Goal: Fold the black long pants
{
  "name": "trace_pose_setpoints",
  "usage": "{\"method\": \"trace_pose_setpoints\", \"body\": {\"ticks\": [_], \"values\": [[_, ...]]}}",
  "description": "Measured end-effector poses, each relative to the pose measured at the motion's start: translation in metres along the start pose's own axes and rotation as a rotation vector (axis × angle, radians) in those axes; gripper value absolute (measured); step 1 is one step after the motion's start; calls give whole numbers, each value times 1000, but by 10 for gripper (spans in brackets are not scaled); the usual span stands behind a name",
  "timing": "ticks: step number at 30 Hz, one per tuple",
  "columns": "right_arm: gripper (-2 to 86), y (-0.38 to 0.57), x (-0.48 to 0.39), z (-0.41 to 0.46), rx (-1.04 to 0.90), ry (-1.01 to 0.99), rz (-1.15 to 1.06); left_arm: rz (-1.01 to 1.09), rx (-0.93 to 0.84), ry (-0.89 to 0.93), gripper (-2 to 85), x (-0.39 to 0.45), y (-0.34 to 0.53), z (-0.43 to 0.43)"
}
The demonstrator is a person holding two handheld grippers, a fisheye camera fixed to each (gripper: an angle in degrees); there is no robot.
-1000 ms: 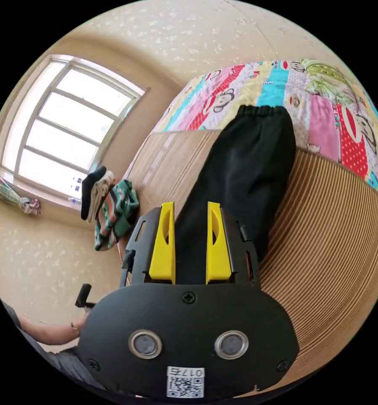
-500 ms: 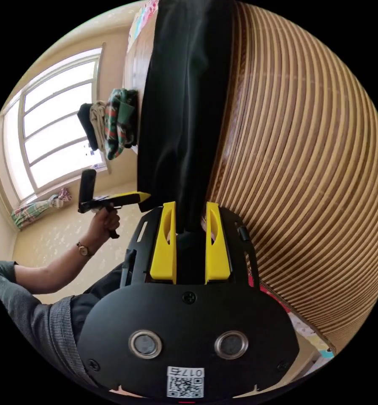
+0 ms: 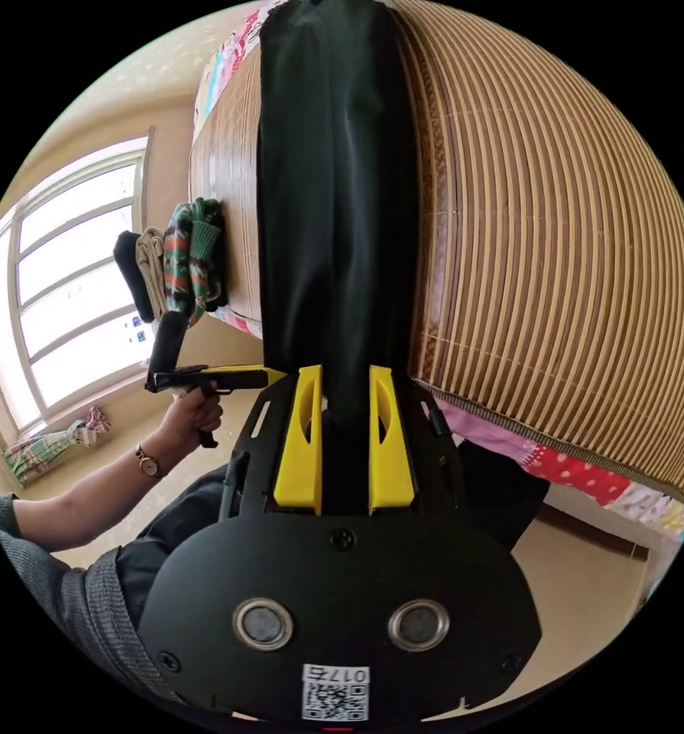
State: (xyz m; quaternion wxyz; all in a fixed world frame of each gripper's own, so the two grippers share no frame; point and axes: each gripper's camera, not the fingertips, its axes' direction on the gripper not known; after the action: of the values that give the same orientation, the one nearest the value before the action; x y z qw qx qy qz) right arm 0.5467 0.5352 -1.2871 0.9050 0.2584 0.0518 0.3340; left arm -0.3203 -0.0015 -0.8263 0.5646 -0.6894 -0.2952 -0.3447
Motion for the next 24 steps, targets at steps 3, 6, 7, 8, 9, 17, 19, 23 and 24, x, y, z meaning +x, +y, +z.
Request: {"method": "trace_pose_setpoints", "body": {"ticks": [3, 6, 7, 8, 9, 17, 19, 23, 24], "values": [[64, -8, 0, 23, -42, 88, 0, 42, -62, 0, 15, -2, -4, -6], [36, -6, 1, 26, -47, 51, 4, 116, -121, 97, 13, -1, -3, -17], [32, 0, 1, 18, -14, 26, -3, 146, -120, 124, 13, 1, -1, -21], [31, 4, 1, 13, 4, 13, -7, 224, -111, 171, 12, 7, 5, -29], [28, 13, 2, 2, 48, -6, -14, 282, -108, 202, 12, 11, 11, -35], [45, 21, 47, 7, 44, -12, 65, 64, -102, 84, 32, -21, 21, -26], [67, 14, 59, -4, 110, -50, 123, 63, -2, 105, 41, -20, 25, -40], [90, 0, 67, -33, 252, -95, 131, 93, 191, 159, 88, -10, 12, -74], [97, -11, 70, -37, 268, -87, 140, 90, 212, 151, 102, -6, 2, -78]]}}
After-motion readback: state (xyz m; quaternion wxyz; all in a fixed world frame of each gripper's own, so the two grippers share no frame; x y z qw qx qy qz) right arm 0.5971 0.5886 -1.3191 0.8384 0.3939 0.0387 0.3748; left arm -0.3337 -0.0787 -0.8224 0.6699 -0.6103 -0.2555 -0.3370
